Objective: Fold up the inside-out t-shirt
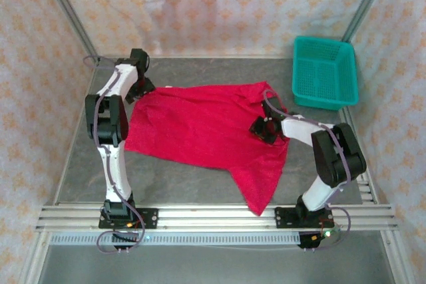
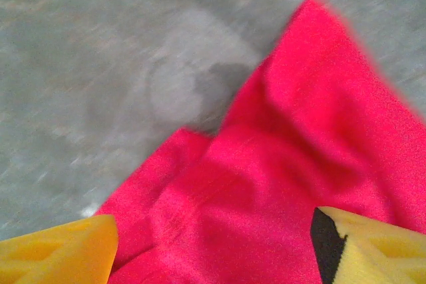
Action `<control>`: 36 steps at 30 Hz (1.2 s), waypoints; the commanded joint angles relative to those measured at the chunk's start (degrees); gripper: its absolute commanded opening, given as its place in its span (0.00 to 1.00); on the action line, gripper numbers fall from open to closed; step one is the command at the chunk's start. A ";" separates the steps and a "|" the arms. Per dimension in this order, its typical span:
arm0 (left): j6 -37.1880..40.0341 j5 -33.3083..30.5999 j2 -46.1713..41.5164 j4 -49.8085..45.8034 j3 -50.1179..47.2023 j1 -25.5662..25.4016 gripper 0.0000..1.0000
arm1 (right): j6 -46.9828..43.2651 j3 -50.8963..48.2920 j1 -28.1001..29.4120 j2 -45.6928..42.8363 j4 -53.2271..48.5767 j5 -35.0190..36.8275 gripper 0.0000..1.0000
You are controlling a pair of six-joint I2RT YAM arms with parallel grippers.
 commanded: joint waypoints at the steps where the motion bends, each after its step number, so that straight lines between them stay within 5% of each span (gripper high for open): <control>1: -0.72 -5.46 -12.40 1.02 -7.79 -1.54 0.78 | -0.96 0.51 0.12 -0.25 -5.86 2.47 0.38; 6: -4.37 9.55 -27.39 16.05 -28.55 -3.89 0.75 | -1.59 6.02 0.16 -2.33 -5.63 2.91 0.40; 11: -9.12 22.76 -25.13 26.90 -41.17 -3.82 0.72 | -2.50 12.80 0.12 2.78 -7.10 2.40 0.40; 18: -10.09 27.12 -21.40 32.02 -48.81 -0.88 0.69 | -0.46 14.43 0.16 7.58 -4.13 0.36 0.40; 28: -8.93 29.93 -34.62 29.04 -67.94 13.24 0.66 | 1.08 14.25 0.12 14.14 -4.59 3.99 0.40; 36: -8.62 22.74 -47.76 20.47 -62.03 12.28 0.67 | -1.93 20.12 0.12 8.36 -9.93 8.38 0.43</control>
